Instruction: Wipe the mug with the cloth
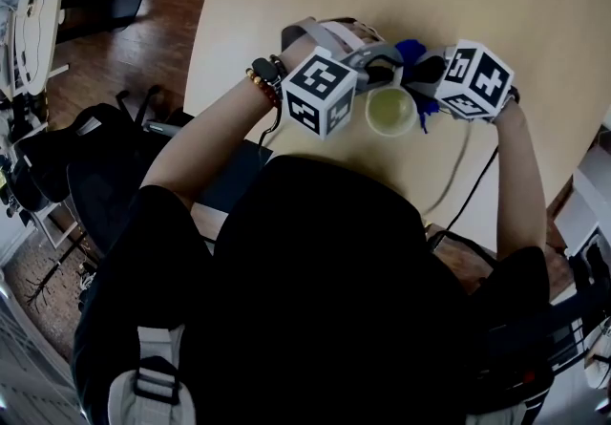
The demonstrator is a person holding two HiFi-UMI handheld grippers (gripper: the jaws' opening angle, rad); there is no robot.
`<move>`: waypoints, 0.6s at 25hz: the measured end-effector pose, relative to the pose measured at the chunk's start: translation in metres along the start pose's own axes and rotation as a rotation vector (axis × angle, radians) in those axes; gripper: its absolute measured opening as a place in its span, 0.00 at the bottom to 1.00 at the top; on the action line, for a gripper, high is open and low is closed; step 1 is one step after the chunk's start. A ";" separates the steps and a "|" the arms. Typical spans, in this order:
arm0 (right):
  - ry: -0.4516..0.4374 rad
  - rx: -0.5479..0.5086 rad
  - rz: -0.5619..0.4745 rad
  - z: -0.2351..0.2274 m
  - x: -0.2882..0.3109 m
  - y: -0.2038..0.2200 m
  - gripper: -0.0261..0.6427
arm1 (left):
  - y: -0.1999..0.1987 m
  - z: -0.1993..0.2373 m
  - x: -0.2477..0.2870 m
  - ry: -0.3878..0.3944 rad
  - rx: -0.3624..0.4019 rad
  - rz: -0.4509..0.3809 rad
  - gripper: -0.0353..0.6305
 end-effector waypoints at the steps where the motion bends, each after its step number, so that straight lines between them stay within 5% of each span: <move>1: 0.014 -0.004 0.022 0.000 -0.002 0.003 0.10 | 0.001 0.001 0.000 0.000 -0.009 0.000 0.20; 10: 0.051 0.127 0.034 0.046 -0.008 0.057 0.10 | 0.032 0.000 -0.025 -0.086 -0.252 0.026 0.16; 15: 0.235 0.192 -0.127 0.040 -0.004 0.057 0.11 | 0.047 0.004 -0.052 -0.212 -0.497 -0.017 0.16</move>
Point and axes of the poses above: the fingertips, and each gripper's own axes: x forward along the fingers, z to its left, y out of its underside, the point moved 1 cm from there along -x, backward along the fingers, and after that the axes turned 4 degrees about -y, right-handed, at the moved point
